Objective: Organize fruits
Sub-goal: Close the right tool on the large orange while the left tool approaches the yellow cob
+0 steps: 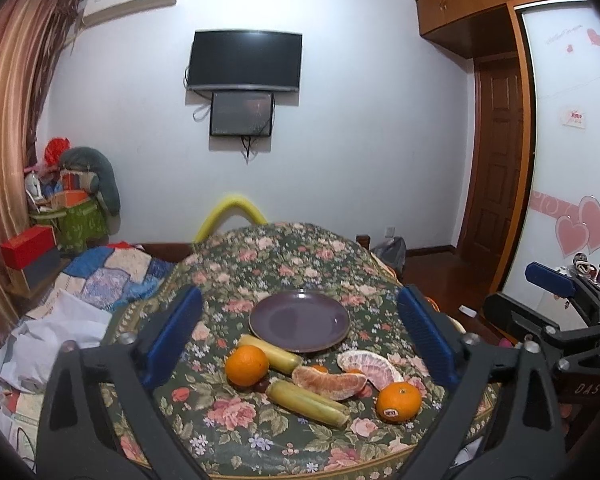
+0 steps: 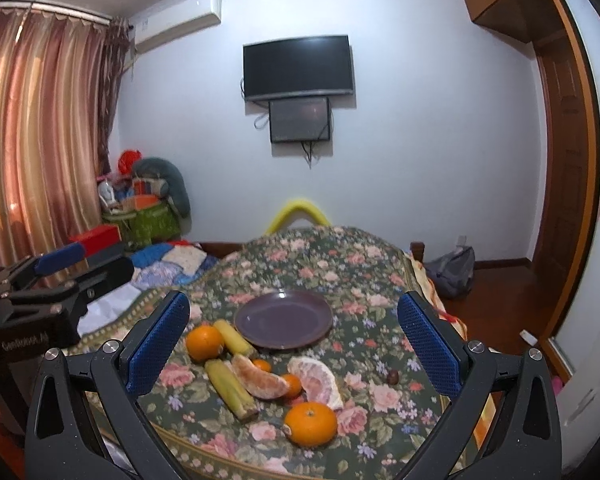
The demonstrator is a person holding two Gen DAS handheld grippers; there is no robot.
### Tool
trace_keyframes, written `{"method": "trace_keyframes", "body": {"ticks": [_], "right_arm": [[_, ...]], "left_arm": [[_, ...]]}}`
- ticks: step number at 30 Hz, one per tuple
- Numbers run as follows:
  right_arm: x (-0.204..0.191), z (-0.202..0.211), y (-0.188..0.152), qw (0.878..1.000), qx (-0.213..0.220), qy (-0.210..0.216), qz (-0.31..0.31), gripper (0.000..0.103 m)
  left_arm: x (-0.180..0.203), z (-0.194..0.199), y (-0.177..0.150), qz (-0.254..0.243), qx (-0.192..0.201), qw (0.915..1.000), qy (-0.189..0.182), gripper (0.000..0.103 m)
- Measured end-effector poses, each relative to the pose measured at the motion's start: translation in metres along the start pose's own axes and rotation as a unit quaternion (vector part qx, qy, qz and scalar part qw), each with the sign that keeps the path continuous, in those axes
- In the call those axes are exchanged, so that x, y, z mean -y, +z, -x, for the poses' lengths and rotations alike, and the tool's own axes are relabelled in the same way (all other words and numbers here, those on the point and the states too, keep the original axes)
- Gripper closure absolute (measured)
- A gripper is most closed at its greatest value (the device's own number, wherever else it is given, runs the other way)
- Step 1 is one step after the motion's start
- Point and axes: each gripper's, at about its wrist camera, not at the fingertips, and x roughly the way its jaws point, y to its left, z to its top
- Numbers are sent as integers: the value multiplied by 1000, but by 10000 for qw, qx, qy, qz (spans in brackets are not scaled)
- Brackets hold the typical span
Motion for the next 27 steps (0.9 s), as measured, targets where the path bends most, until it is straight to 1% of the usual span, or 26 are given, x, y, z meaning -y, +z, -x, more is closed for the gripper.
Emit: {"method": "trace_keyframes", "body": {"ticks": [2,7,8,12,13,18,22,27], "right_arm": [[2,-3,-6,9999,-153,7,-22,0],[7,-17,-22,9980,-631,19,4,7],[8,-20,-25,9976,-693,15,-3,8],[17,-38,-43,9936,-1123,47,-125,16],[19,-42,-48,9924,-1221,56,-169,17],[30,-64,-68,9850,-1687,134,-342,17],[33,-76,-80,9809,-1898,163,-390,17],[38,-90,-93,9751,-2154,225,-474,17]], "left_arm": [[-2,-7,-4,72,-157,9998,-40,14],[-4,-26,-16,163,-530,9984,-93,20],[-4,-31,-20,192,-625,9978,-102,21],[-6,-51,-34,262,-1015,9944,-97,25],[-6,-57,-38,273,-1107,9934,-87,26],[-7,-83,-58,285,-1531,9878,2,26],[-4,-101,-73,292,-1842,9825,-15,26],[6,-123,-91,176,-2170,9760,-41,26]]}}
